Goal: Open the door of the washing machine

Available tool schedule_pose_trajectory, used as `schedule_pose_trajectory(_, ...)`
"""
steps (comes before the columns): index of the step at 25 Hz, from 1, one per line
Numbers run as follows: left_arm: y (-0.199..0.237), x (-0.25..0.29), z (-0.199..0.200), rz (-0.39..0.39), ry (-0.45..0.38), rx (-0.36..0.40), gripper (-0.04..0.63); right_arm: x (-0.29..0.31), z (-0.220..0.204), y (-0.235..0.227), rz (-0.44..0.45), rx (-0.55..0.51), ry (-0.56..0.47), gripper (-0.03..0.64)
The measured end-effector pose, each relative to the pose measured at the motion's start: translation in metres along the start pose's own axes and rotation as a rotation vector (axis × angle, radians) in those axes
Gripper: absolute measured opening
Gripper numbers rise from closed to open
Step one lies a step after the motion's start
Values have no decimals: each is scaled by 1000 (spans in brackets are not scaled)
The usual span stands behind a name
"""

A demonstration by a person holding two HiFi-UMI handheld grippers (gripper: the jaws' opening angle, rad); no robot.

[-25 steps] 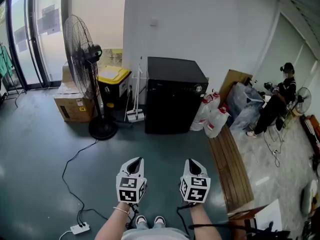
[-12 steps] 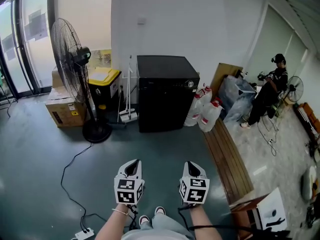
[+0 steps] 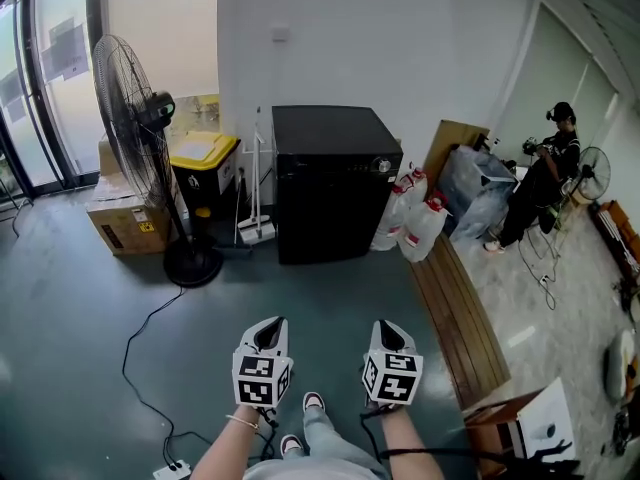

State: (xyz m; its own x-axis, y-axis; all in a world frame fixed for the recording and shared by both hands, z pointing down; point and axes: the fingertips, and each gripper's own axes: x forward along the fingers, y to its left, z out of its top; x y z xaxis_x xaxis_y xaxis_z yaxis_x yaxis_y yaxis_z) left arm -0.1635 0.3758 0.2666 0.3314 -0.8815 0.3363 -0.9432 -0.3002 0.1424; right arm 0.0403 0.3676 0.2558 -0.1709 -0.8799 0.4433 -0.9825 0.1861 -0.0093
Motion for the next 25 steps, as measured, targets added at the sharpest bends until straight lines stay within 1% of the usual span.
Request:
schedule_pose_trajectory(6, 21, 43, 22, 26, -6, -3, 5, 47, 26, -7, 17, -7, -6, 5)
schedule_pose_trajectory(15, 46, 119, 62, 54, -17, -15, 4, 124, 78, -28, 35, -33, -10, 5)
schedule_pose_trajectory(25, 56, 199, 83, 76, -13, -33, 4, 202, 109, -64, 57, -48, -1, 5)
